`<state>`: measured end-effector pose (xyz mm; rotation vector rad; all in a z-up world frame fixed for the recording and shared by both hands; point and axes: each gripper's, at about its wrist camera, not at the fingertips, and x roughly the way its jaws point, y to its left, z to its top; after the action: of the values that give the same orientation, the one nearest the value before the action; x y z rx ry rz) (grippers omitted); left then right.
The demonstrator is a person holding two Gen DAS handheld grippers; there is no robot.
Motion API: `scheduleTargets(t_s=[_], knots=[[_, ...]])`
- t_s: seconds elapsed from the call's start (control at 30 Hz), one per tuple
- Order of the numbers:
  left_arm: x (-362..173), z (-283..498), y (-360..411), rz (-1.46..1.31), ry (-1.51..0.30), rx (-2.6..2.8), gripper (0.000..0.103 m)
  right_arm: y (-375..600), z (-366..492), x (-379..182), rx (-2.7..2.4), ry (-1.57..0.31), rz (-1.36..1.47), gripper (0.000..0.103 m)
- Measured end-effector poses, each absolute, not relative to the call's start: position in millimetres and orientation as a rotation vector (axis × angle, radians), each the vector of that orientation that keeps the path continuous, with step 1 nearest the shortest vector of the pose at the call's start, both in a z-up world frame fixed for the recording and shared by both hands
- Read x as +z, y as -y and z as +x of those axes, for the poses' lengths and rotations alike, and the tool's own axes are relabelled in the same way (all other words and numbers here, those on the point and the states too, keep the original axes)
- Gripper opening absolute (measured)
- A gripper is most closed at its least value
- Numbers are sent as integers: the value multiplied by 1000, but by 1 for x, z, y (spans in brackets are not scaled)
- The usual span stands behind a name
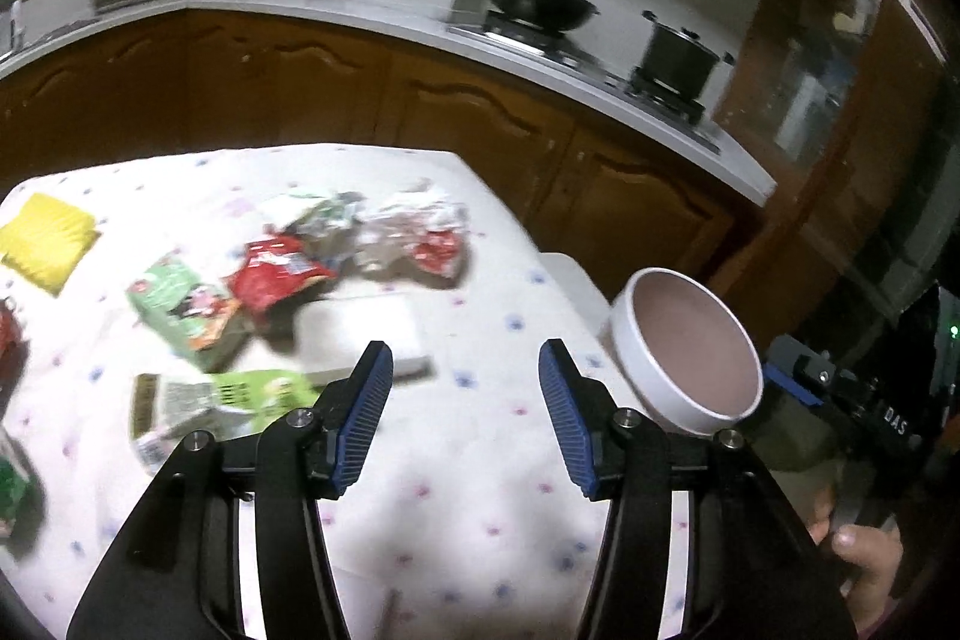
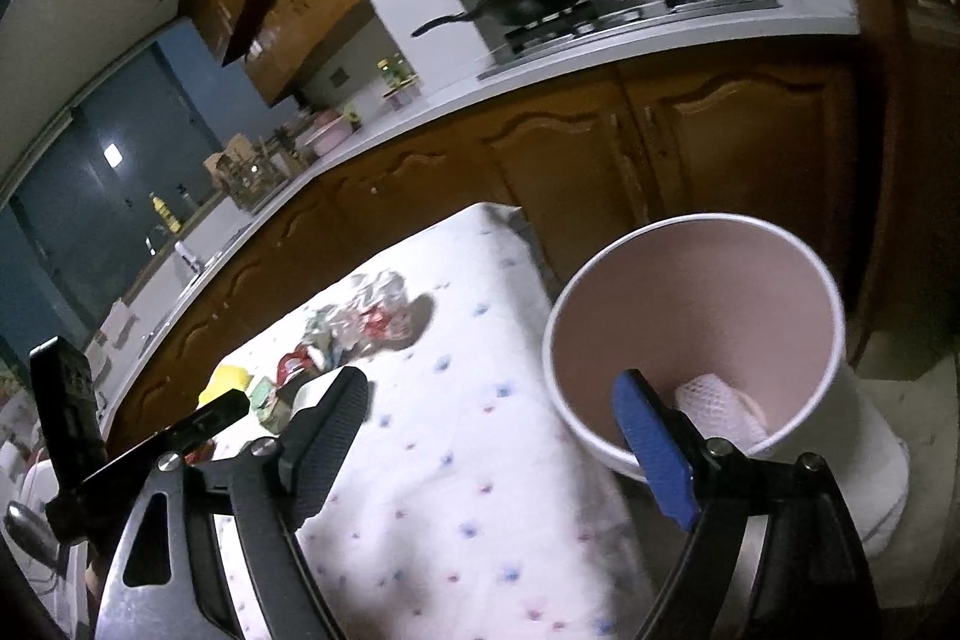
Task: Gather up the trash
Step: 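Move both open tools back over the table toward the crumpled bags, then grasp the crumpled white bag with the left tool while the right tool grasps another bag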
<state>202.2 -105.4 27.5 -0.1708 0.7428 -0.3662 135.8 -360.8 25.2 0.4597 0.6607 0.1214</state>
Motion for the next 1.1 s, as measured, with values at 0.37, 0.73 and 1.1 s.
scheduleTargets(t_s=[0.37,0.73,1.1], knots=[[27,207,67,-195,-727,-305,54,318,153,18,188,-693,435,86],[30,225,43,-183,-709,-246,55,283,181,21,249,-694,395,86],[23,273,46,-174,-720,-215,55,252,232,7,243,-669,399,86]])
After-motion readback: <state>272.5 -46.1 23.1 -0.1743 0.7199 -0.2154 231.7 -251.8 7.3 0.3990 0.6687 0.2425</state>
